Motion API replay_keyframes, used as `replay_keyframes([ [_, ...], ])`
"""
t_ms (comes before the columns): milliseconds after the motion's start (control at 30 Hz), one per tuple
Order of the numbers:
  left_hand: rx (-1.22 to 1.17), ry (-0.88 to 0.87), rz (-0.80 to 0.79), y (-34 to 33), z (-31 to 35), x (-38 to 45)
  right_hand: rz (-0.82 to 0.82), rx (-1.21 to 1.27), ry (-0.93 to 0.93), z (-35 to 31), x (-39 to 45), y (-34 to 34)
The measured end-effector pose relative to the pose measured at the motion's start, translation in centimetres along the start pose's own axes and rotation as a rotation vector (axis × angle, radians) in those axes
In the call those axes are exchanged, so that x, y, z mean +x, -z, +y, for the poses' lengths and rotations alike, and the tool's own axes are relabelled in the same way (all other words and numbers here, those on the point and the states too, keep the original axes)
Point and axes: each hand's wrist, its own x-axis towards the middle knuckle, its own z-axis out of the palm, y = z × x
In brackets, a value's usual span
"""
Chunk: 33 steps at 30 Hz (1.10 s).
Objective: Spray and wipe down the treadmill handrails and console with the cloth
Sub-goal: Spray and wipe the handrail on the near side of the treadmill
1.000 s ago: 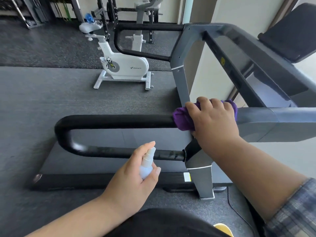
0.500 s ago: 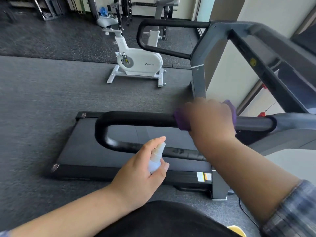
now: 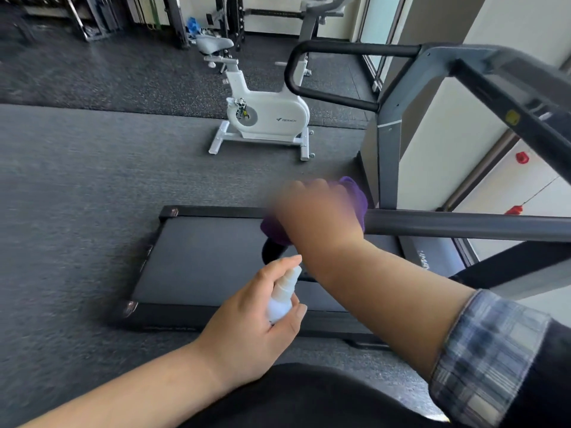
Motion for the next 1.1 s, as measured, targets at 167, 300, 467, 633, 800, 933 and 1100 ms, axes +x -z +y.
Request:
replay_keyframes([
  [167, -0.02, -0.019, -0.019, 2.5, -1.8, -1.5, -0.172, -0.344, 0.266, -4.5, 2.8, 0.2],
  [300, -0.019, -0.022, -0.021, 3.3, -2.5, -2.3, -0.419, -0.528, 0.412, -7.1, 4.6, 0.5],
  [467, -0.031, -0.018, 0.005, 4.1, -3.0, -3.1, -0.472, -0.358, 0.342, -6.9, 4.7, 1.5],
  [633, -0.065, -0.016, 0.026, 4.2, -3.1, -3.2, -0.205, -0.031, 0.205, -3.6, 2.2, 1.7],
  [800, -0.083, -0.039, -0.006, 3.5, -2.8, -3.0, 0.021, 0.159, -0.057, 1.0, -1.5, 0.2],
  [933, -0.084, -0.087, -0.043, 2.5, -2.1, -2.3, 0.137, 0.234, -0.184, 3.8, -3.9, -1.1],
  [1100, -0.032, -0.166, -0.126, 1.2, -0.6, -1.6, 0.216, 0.304, -0.313, 7.3, -6.3, -2.8],
])
